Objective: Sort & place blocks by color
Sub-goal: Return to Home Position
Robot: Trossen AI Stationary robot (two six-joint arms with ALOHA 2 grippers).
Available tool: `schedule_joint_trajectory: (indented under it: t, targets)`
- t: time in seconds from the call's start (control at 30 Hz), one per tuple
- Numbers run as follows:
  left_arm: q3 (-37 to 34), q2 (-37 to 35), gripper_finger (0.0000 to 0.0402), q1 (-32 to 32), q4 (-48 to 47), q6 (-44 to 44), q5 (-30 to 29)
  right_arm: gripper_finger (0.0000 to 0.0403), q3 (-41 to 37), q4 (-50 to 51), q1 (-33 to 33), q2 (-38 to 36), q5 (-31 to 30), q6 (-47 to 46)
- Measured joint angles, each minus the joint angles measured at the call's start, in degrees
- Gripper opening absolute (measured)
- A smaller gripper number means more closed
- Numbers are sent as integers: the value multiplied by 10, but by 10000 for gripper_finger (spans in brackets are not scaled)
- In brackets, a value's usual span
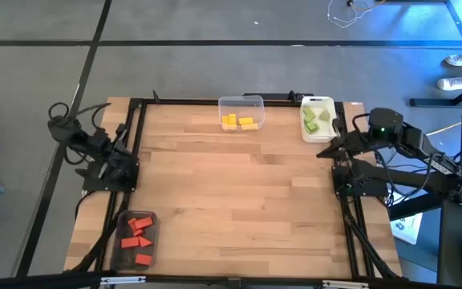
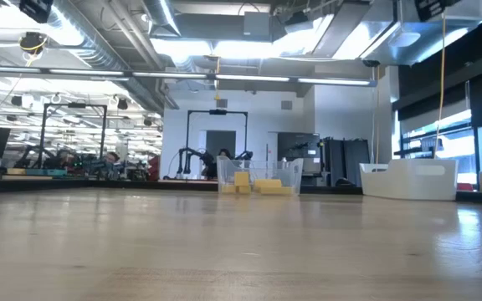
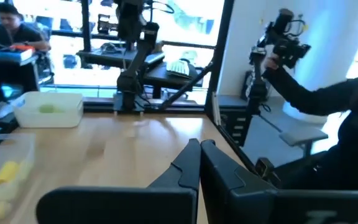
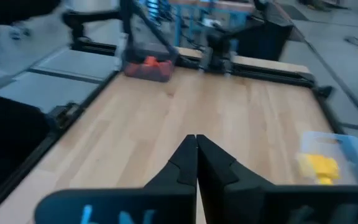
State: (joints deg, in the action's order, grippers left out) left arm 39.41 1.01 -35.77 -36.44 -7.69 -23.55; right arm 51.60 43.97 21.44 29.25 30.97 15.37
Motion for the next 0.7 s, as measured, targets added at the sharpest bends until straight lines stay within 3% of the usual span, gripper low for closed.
schedule_joint_trajectory:
  t: [0.17,0.7]
  targets:
    - [-14,-8,0,0,-4,11,13,0,-61,-44,0,-51,47,-13]
    - [-66,-8,0,0,29,19,-12,0,-181,-119,0,-249,17,-18]
